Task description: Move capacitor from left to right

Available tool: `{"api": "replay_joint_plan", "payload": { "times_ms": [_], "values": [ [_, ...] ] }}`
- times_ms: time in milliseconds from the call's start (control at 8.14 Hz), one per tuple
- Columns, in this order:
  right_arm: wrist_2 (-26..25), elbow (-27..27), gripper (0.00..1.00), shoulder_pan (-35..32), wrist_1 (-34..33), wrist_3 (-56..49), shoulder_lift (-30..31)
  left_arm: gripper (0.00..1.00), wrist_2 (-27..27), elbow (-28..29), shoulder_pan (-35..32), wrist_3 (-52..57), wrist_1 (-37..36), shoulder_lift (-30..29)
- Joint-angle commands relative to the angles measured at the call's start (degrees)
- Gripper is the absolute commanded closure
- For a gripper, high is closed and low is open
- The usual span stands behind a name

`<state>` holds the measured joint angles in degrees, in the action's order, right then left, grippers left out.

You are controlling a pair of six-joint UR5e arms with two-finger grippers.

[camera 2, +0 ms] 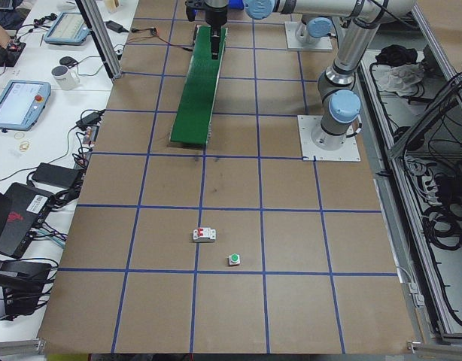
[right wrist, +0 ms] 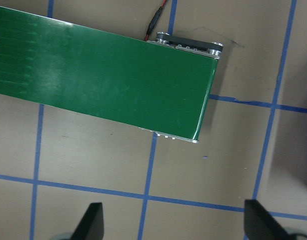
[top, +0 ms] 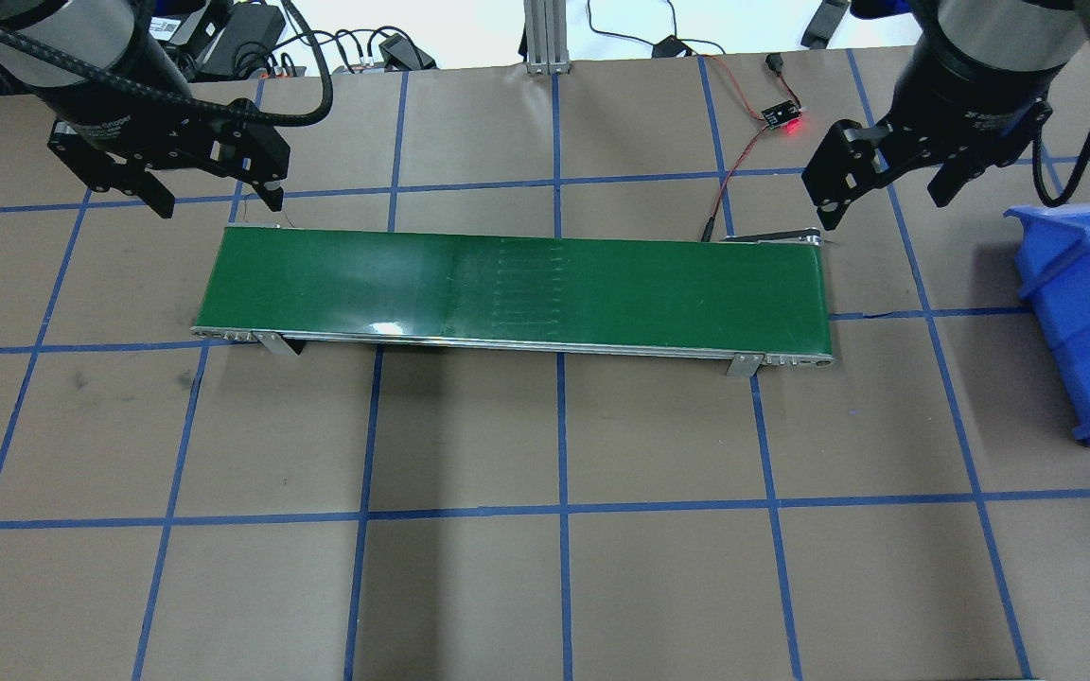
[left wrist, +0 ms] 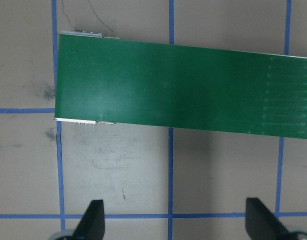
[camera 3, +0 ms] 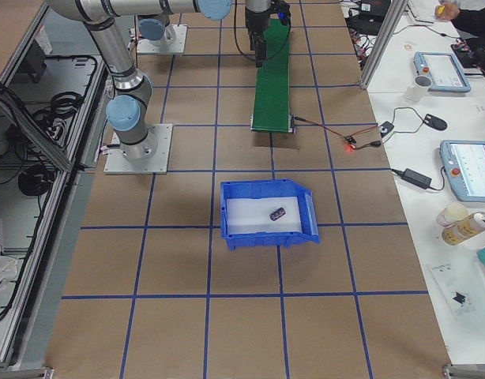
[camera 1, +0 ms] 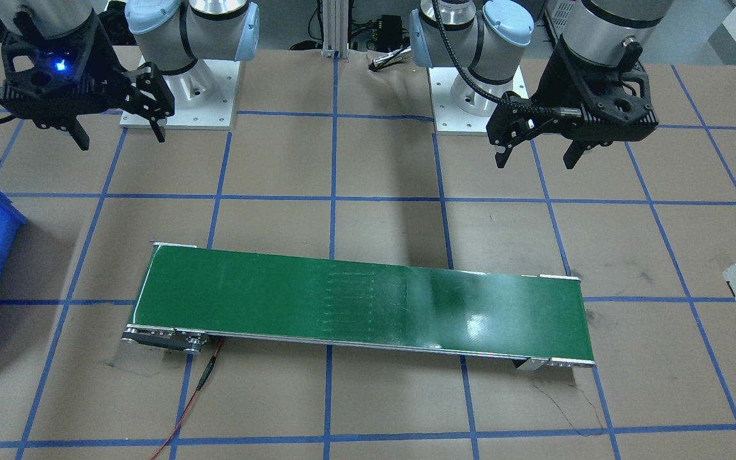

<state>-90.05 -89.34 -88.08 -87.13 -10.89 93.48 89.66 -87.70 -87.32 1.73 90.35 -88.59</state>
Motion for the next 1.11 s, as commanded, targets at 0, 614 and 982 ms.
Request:
{"api": "replay_joint_plan", "payload": {
  "times_ms": [0,614,982],
  "values": [
    [2.52,0.75,0.00,-2.27,0.29,5.96,-0.05,0.00,-0.01,-0.02,-0.04,-0.06,0.00,0.00],
    [-2.94,-0.66,0.00,-2.53,-5.13,6.32,1.70,0.00,-0.01,-0.02,0.04,-0.06,0.00,0.00],
    [-2.33,2.32,0.00,-2.71,-3.33,6.93,0.92,0.00,-0.01,-0.02,-0.04,0.02,0.00,0.00]
  ]
}}
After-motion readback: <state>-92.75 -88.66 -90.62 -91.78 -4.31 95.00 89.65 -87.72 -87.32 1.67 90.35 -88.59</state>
